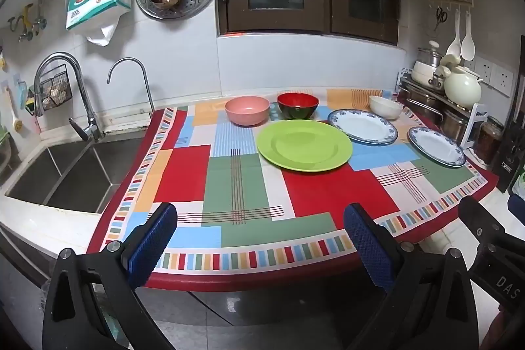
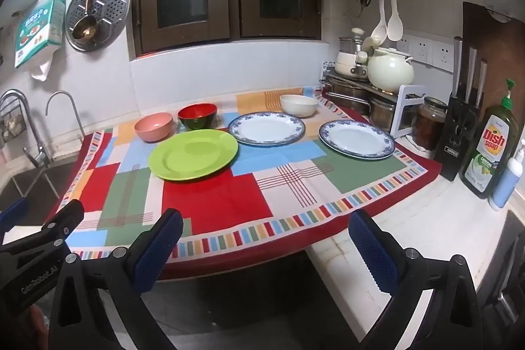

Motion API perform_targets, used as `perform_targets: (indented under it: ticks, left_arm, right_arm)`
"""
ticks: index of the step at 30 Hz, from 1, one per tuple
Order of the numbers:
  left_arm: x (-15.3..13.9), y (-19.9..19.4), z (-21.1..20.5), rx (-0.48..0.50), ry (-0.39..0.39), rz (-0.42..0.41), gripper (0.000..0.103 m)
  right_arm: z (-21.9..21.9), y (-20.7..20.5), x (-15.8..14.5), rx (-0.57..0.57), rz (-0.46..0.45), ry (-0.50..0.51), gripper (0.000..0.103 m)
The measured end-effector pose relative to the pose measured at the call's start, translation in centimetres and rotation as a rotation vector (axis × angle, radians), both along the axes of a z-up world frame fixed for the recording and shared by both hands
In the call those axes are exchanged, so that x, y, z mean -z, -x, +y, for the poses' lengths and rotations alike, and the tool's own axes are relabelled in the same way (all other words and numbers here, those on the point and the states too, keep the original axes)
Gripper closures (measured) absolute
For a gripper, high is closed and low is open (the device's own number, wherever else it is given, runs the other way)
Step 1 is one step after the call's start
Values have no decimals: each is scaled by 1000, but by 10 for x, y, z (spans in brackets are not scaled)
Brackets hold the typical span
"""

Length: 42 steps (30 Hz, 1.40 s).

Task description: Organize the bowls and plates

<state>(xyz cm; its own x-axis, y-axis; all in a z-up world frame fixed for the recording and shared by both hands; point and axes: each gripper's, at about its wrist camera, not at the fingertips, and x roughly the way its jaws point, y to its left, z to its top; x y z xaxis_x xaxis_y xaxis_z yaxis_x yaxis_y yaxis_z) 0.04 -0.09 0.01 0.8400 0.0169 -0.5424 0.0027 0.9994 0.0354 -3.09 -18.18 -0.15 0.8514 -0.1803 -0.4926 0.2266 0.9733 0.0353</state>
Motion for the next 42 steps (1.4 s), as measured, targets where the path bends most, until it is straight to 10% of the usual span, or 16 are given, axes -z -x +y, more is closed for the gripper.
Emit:
perform_targets:
  ticks: [42]
  left_arm:
    - [-8, 1, 10, -11, 24, -32, 0]
  right_arm:
    - [7, -1, -4, -10, -14, 13, 1]
